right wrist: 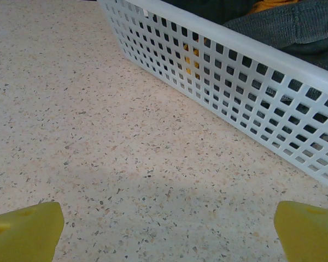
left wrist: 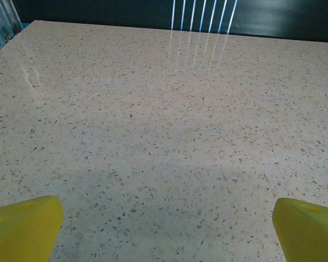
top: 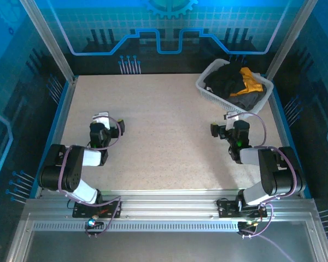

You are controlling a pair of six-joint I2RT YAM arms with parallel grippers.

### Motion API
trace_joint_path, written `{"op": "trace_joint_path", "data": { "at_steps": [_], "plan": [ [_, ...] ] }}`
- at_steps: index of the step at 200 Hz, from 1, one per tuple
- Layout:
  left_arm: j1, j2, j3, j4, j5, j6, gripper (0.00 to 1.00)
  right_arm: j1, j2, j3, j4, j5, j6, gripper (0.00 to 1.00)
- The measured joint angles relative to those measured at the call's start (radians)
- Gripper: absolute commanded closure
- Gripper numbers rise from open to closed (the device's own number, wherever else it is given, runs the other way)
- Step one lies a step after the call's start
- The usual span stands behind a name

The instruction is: Fold and stack the t-shirts

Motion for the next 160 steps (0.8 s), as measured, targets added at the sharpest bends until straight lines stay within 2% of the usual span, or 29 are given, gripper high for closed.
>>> {"op": "trace_joint_path", "data": {
  "at_steps": [160],
  "plan": [
    [-0.001,-0.004,0.0,-0.005,-0.002,0.0,0.01,0.003,-0.005,0.001,-0.009,0.013,0.0,0.0]
  ]
}}
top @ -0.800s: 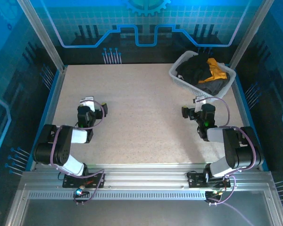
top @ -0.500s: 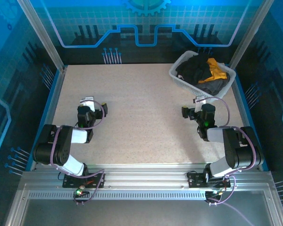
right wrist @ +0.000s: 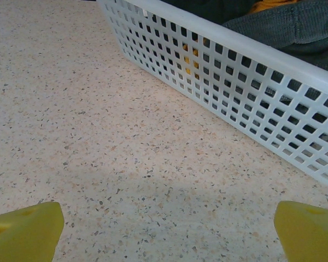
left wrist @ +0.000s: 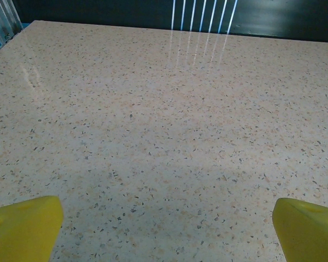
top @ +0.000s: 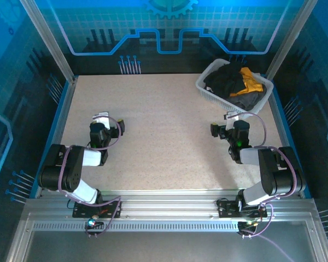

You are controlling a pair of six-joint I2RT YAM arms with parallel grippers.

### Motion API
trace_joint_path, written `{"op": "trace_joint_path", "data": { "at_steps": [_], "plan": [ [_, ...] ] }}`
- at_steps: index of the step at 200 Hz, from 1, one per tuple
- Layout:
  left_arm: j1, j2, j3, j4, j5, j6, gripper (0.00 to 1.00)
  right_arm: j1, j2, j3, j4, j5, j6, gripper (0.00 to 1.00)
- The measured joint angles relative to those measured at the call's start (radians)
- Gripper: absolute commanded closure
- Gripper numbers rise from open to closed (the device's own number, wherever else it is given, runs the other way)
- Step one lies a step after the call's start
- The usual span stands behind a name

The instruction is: Fold and stack the t-shirts

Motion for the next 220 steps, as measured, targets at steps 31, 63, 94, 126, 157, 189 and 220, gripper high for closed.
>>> {"op": "trace_joint_path", "data": {
  "at_steps": [31,63,94,126,157,189,220],
  "plan": [
    [-0.081,-0.211,0.008,-0.178,-0.131,0.007,0.01,0.084,-0.171,0.112,-0.276,0.13,0.009,0.0],
    [-0.158,-0.419,0.319,-0.523,-0.27,-0.167,0.01,0.089,-0.274,0.639,-0.701,0.129,0.212,0.0],
    [0.004,-0.342,0.743,-0.776,-0.089,-0.512,0.01,-0.008,-0.079,1.178,-0.985,0.098,0.362,0.04],
    [-0.05,-0.1,1.114,-1.039,0.089,-0.604,0.01,-0.029,0.362,1.743,-1.298,0.113,0.397,0.1],
    [-0.185,-0.005,1.226,-1.21,0.194,-0.603,0.05,-0.071,0.822,2.259,-1.606,0.133,0.394,0.12],
    [-0.261,-0.003,1.227,-1.276,0.269,-0.604,0.15,-0.119,0.967,2.241,-1.696,0.13,0.387,0.16],
    [-0.285,-0.018,1.191,-1.289,0.308,-0.608,0.22,-0.138,1.006,2.207,-1.683,0.094,0.362,0.38]
  ]
}}
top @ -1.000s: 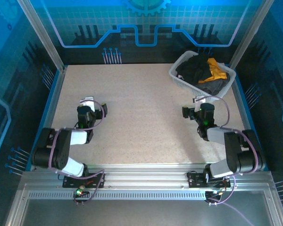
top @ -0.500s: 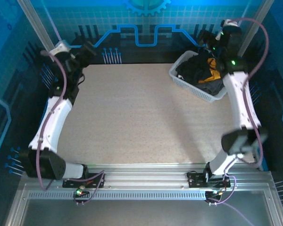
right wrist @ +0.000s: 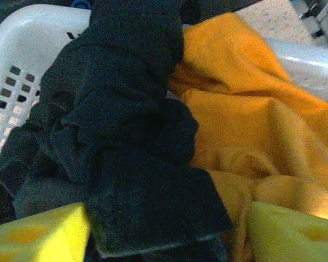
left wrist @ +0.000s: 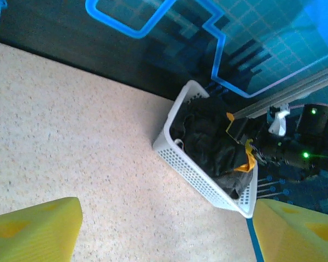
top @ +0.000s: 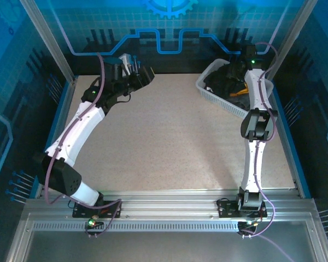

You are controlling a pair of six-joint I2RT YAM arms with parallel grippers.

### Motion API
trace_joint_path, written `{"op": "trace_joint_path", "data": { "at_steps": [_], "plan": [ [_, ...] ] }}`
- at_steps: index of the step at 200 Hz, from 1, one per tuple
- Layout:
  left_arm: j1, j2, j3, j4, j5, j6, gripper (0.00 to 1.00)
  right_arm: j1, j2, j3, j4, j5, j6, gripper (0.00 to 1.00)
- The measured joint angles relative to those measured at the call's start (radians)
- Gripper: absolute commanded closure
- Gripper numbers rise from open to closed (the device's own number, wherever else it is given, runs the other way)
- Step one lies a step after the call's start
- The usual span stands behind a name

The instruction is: Fold and stack the t-shirts

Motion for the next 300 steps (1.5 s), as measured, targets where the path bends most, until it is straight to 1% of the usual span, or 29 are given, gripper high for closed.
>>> {"op": "trace_joint_path", "data": {
  "at_steps": [7,21,28,35,47,77,91,133,145,172,193,225,261,279,300],
  "plan": [
    [-0.002,-0.008,-0.015,-0.005,0.003,0.001,0.23,0.0,0.013,0.014,0.002,-0.007,-0.004,0.48],
    [-0.002,-0.021,-0.04,-0.022,0.005,0.0,0.26,0.003,0.03,0.023,0.007,-0.021,-0.003,0.73],
    [-0.002,-0.027,-0.049,-0.029,0.004,0.001,0.27,0.004,0.033,0.023,0.007,-0.026,0.002,0.83],
    [-0.002,-0.033,-0.055,-0.036,0.005,0.002,0.28,0.004,0.033,0.015,0.012,-0.027,0.008,0.89],
    [-0.002,-0.043,-0.061,-0.044,0.005,0.001,0.3,0.005,0.017,-0.027,0.042,-0.025,0.01,0.94],
    [-0.002,-0.067,-0.075,-0.046,0.005,0.001,0.32,0.023,-0.127,-0.295,0.18,0.009,0.014,0.95],
    [-0.002,-0.072,-0.087,-0.045,0.008,0.0,0.32,0.042,-0.191,-0.345,0.199,0.032,0.015,0.95],
    [-0.002,-0.072,-0.124,-0.045,0.016,-0.008,0.33,0.084,-0.359,-0.334,0.225,0.056,0.03,0.96],
    [-0.002,-0.072,-0.129,-0.044,0.02,-0.012,0.33,0.087,-0.386,-0.317,0.225,0.057,0.033,1.0],
    [-0.002,-0.072,-0.137,-0.042,0.026,-0.019,0.34,0.095,-0.454,-0.307,0.224,0.058,0.037,1.0],
    [-0.002,-0.073,-0.138,-0.042,0.025,-0.019,0.34,0.12,-0.521,-0.333,0.232,0.06,0.037,1.0],
    [-0.003,-0.085,-0.138,-0.053,0.005,-0.019,0.35,0.209,-0.676,-0.389,0.279,0.084,0.037,1.0],
    [-0.003,-0.111,-0.138,-0.084,-0.032,-0.019,0.36,0.315,-0.858,-0.423,0.387,0.104,0.032,1.0],
    [-0.003,-0.124,-0.138,-0.098,-0.051,-0.019,0.36,0.361,-0.919,-0.421,0.436,0.106,0.029,1.0],
    [-0.002,-0.138,-0.138,-0.116,-0.071,-0.019,0.36,0.431,-0.933,-0.38,0.455,0.107,0.02,1.0]
  ]
}}
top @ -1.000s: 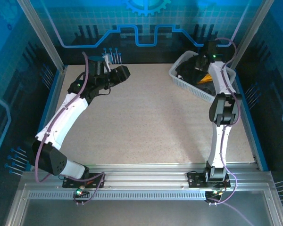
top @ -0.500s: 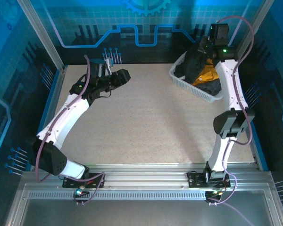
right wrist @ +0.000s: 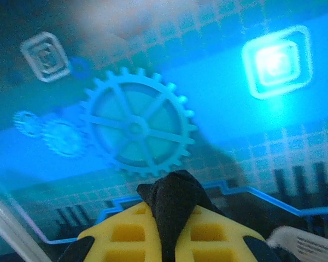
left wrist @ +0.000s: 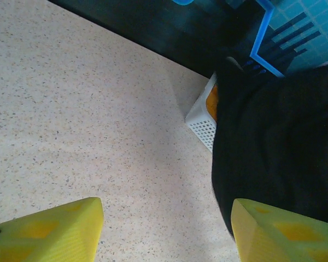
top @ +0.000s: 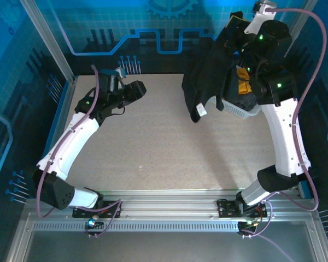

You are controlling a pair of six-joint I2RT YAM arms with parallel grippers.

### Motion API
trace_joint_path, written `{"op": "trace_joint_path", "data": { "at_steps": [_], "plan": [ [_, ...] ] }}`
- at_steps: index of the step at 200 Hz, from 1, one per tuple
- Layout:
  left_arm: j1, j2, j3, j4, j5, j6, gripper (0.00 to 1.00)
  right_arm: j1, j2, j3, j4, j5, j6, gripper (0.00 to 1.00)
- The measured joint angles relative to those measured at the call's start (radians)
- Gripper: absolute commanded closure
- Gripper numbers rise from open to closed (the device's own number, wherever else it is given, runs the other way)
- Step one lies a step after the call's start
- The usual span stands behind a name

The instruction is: Fold and stack the t-shirts

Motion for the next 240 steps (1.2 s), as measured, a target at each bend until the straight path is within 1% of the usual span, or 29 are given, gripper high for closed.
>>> {"op": "trace_joint_path", "data": {
  "at_steps": [27,47,65,75,82,86,93,102,104,105,113,120,127,141,148,161,186,198,210,226,240],
  "plan": [
    [0.009,-0.02,0.0,-0.031,-0.027,-0.001,0.36,0.149,0.063,0.087,-0.016,0.022,-0.017,1.0],
    [0.018,-0.043,-0.001,-0.057,-0.051,-0.006,0.36,0.236,0.13,0.093,-0.032,0.035,-0.002,1.0],
    [0.03,-0.076,-0.015,-0.074,-0.071,-0.008,0.36,0.31,0.222,0.08,-0.047,0.042,0.026,1.0],
    [0.036,-0.098,-0.029,-0.085,-0.078,-0.008,0.36,0.349,0.3,0.088,-0.056,0.019,0.038,1.0],
    [0.039,-0.113,-0.04,-0.092,-0.083,-0.01,0.36,0.373,0.371,0.122,-0.078,-0.01,0.047,0.94],
    [0.042,-0.122,-0.047,-0.097,-0.085,-0.012,0.36,0.384,0.414,0.154,-0.091,-0.028,0.052,0.88],
    [0.043,-0.136,-0.058,-0.107,-0.089,-0.016,0.36,0.403,0.504,0.224,-0.119,-0.068,0.06,0.74],
    [0.045,-0.156,-0.076,-0.117,-0.093,-0.026,0.36,0.423,0.631,0.344,-0.166,-0.129,0.085,0.59],
    [0.046,-0.16,-0.08,-0.119,-0.093,-0.026,0.36,0.428,0.664,0.382,-0.18,-0.141,0.081,0.55],
    [0.046,-0.162,-0.082,-0.121,-0.093,-0.026,0.36,0.429,0.676,0.395,-0.185,-0.147,0.081,0.55],
    [0.047,-0.175,-0.097,-0.132,-0.097,-0.031,0.36,0.442,0.776,0.496,-0.222,-0.192,0.091,0.45],
    [0.048,-0.187,-0.114,-0.158,-0.118,-0.036,0.36,0.45,0.85,0.576,-0.263,-0.234,0.098,0.4],
    [0.058,-0.196,-0.138,-0.181,-0.123,-0.042,0.36,0.454,0.89,0.619,-0.301,-0.261,0.106,0.37],
    [0.063,-0.207,-0.175,-0.197,-0.116,-0.052,0.35,0.456,0.905,0.616,-0.369,-0.293,0.111,0.36],
    [0.061,-0.212,-0.192,-0.203,-0.105,-0.056,0.35,0.454,0.891,0.581,-0.385,-0.302,0.112,0.36],
    [0.054,-0.222,-0.23,-0.206,-0.072,-0.059,0.36,0.443,0.798,0.397,-0.365,-0.313,0.113,0.37],
    [0.026,-0.231,-0.324,-0.212,-0.018,-0.078,0.37,0.378,0.496,-0.148,-0.248,-0.321,0.126,0.38],
    [0.008,-0.228,-0.38,-0.214,0.013,-0.098,0.38,0.312,0.354,-0.372,-0.199,-0.322,0.142,0.38],
    [-0.019,-0.221,-0.444,-0.207,0.045,-0.135,0.36,0.233,0.237,-0.549,-0.159,-0.323,0.153,0.38],
    [-0.068,-0.199,-0.543,-0.168,0.086,-0.208,0.35,0.117,0.111,-0.747,-0.121,-0.317,0.158,0.37],
    [-0.115,-0.164,-0.619,-0.118,0.109,-0.275,0.33,0.034,0.031,-0.89,-0.109,-0.312,0.153,0.36]
  ]
}}
